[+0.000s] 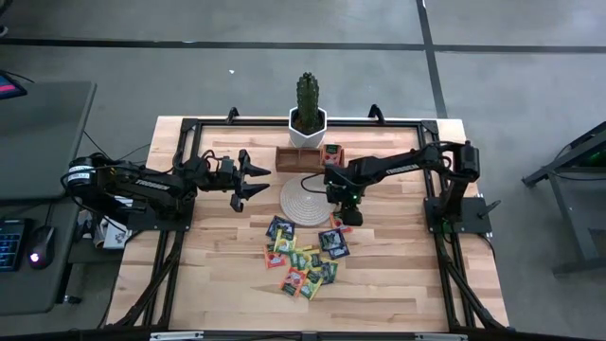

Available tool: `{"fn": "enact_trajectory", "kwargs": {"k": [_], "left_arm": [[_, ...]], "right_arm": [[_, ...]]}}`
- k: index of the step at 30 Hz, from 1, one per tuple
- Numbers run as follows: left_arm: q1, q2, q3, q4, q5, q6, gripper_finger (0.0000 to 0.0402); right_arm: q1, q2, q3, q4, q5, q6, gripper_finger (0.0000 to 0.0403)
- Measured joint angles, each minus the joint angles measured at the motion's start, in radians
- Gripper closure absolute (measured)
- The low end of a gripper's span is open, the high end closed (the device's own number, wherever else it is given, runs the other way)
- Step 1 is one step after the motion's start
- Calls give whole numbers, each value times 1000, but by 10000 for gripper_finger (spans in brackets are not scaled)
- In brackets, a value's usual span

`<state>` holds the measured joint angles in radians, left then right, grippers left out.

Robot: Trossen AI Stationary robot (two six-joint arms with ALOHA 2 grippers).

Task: Pick & Place Tea
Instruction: Put the orange tea bag into the right section of the wooden organizer

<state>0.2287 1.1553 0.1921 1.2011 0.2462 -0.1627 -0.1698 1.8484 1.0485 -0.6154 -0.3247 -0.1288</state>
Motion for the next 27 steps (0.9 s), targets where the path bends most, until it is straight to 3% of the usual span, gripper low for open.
{"fn": "enact_trajectory", "kwargs": {"k": [14,22,27], "left_arm": [[0,0,0,-17,-1,0,214],[0,0,0,-25,3,0,214],[0,0,0,-25,7,0,214]], "right_arm": [[85,2,-3,37,202,119,291],[112,3,-4,68,259,191,392],[131,3,-3,74,286,226,400]]}}
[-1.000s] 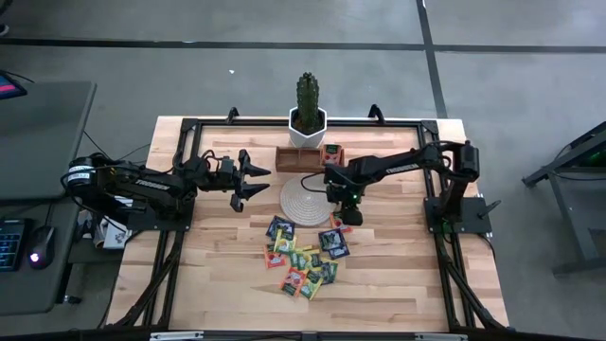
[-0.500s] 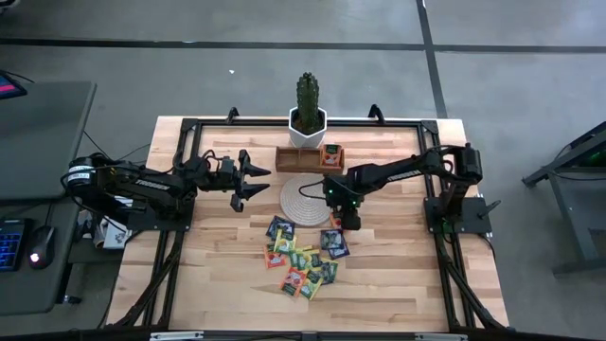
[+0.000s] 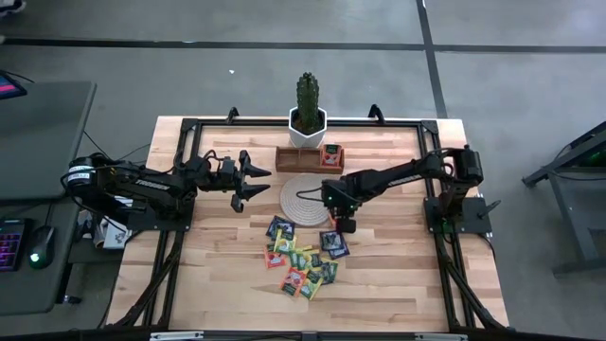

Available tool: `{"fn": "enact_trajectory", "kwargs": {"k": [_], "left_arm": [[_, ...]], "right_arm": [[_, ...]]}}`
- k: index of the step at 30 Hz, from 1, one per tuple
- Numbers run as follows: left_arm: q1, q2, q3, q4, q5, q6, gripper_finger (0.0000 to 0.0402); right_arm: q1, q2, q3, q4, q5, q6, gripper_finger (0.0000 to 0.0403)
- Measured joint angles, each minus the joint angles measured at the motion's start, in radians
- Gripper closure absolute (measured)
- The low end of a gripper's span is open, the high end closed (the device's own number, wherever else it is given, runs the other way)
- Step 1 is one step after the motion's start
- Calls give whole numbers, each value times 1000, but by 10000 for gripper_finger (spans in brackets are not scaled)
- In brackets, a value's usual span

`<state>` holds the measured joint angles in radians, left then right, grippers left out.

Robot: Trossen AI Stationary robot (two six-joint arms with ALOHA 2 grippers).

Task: Pick & Place Tea
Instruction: Put the orange tea bag into the right section of the wooden organizer

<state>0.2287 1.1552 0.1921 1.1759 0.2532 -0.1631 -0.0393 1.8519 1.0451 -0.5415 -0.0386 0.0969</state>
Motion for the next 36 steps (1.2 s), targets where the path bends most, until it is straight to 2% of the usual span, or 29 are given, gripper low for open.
{"fn": "enact_trajectory", "kwargs": {"k": [8,19,28,36], "left_arm": [[0,0,0,0,7,0,214],[0,0,0,2,20,-7,214],[0,0,0,2,21,-7,214],[0,0,0,2,20,-11,214]], "right_arm": [[31,-60,-5,-29,72,65,402],[66,-238,-2,-77,224,145,403],[-8,-333,2,-91,303,121,403],[-108,-335,127,-123,340,-31,403]]}}
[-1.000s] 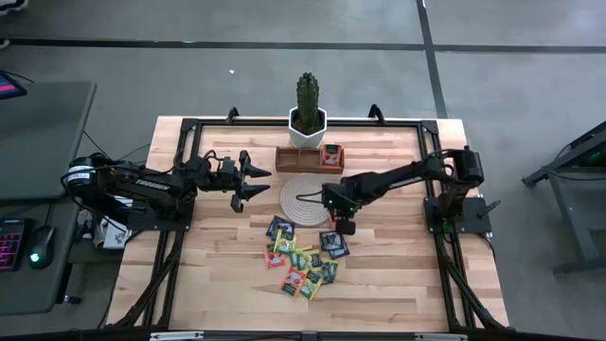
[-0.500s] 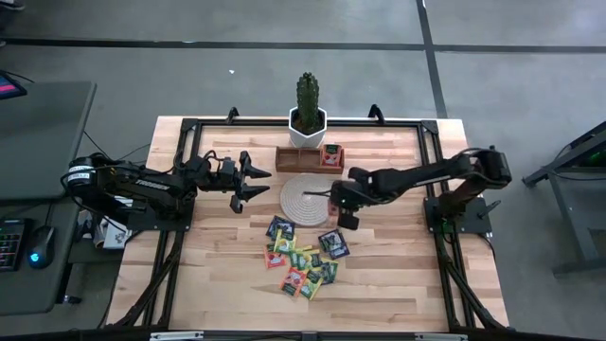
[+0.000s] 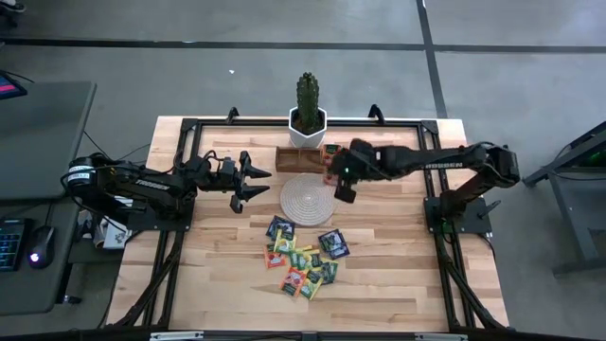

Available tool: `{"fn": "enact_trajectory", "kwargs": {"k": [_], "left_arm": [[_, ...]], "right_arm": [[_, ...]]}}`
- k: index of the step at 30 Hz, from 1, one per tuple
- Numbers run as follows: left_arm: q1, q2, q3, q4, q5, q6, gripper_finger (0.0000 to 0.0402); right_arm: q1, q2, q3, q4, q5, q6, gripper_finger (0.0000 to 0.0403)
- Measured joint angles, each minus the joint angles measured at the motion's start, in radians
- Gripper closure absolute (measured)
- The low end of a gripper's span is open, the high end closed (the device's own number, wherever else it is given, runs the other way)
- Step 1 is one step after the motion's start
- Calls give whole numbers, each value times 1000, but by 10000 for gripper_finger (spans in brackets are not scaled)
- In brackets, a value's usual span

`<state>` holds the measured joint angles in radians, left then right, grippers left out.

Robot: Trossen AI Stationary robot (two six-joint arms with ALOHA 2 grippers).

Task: Pick & Place Tea
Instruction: Put the orange tea bag into the right section of the wooden organizer

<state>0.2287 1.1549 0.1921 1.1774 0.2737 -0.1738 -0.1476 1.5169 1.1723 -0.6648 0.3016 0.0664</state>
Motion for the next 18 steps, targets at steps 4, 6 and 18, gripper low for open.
{"fn": "enact_trajectory", "kwargs": {"k": [4,6,18], "left_arm": [[0,0,0,0,0,0,214],[0,0,0,0,0,0,214],[0,0,0,-1,5,-9,214]], "right_arm": [[-67,0,50,-12,5,-83,403],[-100,0,68,-12,4,-116,403],[-263,43,76,86,-113,-270,403]]}}
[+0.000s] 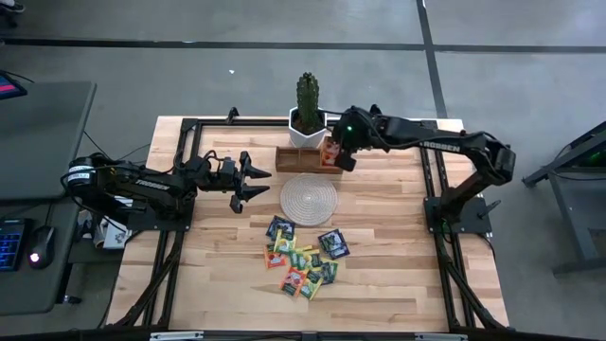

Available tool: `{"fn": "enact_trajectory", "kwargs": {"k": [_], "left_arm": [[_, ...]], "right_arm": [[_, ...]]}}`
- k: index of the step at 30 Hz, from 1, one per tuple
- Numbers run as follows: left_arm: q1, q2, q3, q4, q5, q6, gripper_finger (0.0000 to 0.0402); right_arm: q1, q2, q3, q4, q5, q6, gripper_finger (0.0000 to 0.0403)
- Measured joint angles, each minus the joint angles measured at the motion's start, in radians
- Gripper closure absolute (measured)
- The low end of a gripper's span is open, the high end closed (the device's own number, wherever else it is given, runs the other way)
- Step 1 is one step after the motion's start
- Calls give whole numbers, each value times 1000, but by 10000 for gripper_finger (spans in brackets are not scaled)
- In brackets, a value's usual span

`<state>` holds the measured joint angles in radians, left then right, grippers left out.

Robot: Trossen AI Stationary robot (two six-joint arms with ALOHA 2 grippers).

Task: Pick & Place Tea
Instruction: Put the orange tea bag into the right section of the wooden organizer

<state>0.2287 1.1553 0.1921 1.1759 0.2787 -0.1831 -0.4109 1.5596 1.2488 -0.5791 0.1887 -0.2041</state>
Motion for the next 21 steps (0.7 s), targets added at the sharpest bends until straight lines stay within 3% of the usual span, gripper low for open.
{"fn": "enact_trajectory", "kwargs": {"k": [4,21], "left_arm": [[0,0,0,-1,5,-6,214],[0,0,0,-5,13,-43,214]], "right_arm": [[-16,45,0,4,-31,-46,403],[-14,164,-2,60,61,-155,403]]}}
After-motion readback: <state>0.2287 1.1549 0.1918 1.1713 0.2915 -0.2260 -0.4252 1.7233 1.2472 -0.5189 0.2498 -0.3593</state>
